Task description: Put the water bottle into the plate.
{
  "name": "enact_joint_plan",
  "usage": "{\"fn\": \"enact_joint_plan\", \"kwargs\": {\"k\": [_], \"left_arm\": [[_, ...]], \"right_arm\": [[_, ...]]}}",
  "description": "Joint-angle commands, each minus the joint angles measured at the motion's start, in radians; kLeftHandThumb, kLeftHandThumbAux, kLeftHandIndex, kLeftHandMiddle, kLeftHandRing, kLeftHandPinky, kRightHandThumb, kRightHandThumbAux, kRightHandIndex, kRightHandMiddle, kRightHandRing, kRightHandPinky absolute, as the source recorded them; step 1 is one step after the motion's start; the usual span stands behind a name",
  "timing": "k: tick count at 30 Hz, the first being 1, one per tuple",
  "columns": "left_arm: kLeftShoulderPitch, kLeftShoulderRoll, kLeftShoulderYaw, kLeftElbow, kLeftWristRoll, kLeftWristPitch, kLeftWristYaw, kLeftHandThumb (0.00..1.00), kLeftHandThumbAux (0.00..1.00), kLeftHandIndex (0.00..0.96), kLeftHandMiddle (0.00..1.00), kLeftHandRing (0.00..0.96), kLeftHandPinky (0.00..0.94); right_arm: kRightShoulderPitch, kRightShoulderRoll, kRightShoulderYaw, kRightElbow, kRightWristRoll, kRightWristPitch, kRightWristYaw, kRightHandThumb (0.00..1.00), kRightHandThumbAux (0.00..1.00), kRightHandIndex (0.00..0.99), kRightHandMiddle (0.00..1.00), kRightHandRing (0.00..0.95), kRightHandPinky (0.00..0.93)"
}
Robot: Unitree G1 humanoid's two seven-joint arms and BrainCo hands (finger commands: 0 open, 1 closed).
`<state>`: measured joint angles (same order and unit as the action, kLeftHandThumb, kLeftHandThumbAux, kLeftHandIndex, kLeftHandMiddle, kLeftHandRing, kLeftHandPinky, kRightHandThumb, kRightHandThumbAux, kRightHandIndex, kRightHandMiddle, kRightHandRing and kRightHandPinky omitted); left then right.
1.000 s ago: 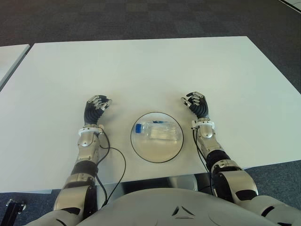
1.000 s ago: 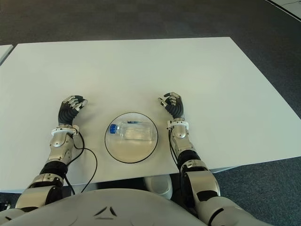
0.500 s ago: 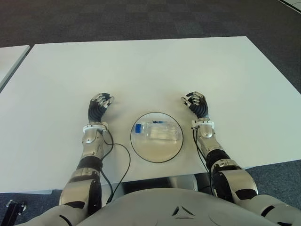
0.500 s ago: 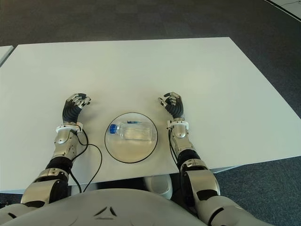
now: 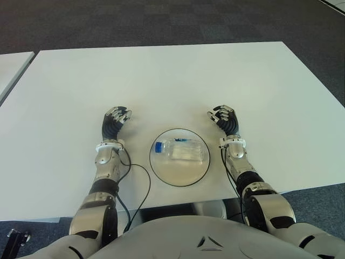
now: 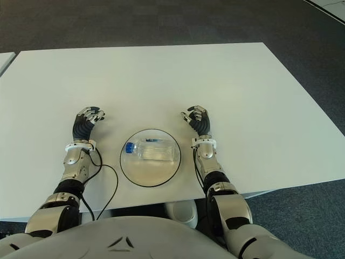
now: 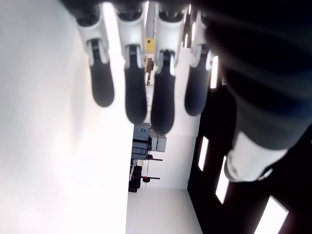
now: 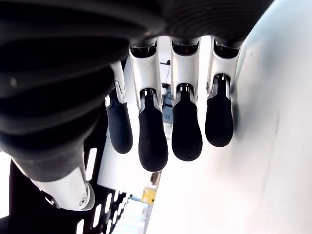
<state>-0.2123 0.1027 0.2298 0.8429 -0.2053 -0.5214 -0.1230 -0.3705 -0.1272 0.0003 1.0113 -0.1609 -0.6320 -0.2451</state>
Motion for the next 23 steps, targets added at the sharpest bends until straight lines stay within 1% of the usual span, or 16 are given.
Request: {"fn": "enact_joint_plan", "kwargs": {"k": [1, 23], "left_arm": [[0.031, -0.019, 0.002, 0.036, 0.004, 0.058, 0.007, 0.706, 0.715, 0.433, 0.601, 0.581, 0.569], [0.029, -0.018, 0.003, 0.046, 0.017, 0.052, 0.027, 0.707, 0.714, 0.433, 0.588, 0.565, 0.55]], "right_arm": [[0.006, 0.006, 0.004, 0.019, -0.004, 0.004, 0.009, 0.709, 0.729, 0.434, 0.683, 0.683, 0.632], [0.002, 0.006, 0.001, 0.021, -0.003, 0.005, 0.006, 0.709, 0.729, 0.434, 0.676, 0.679, 0.627]]}}
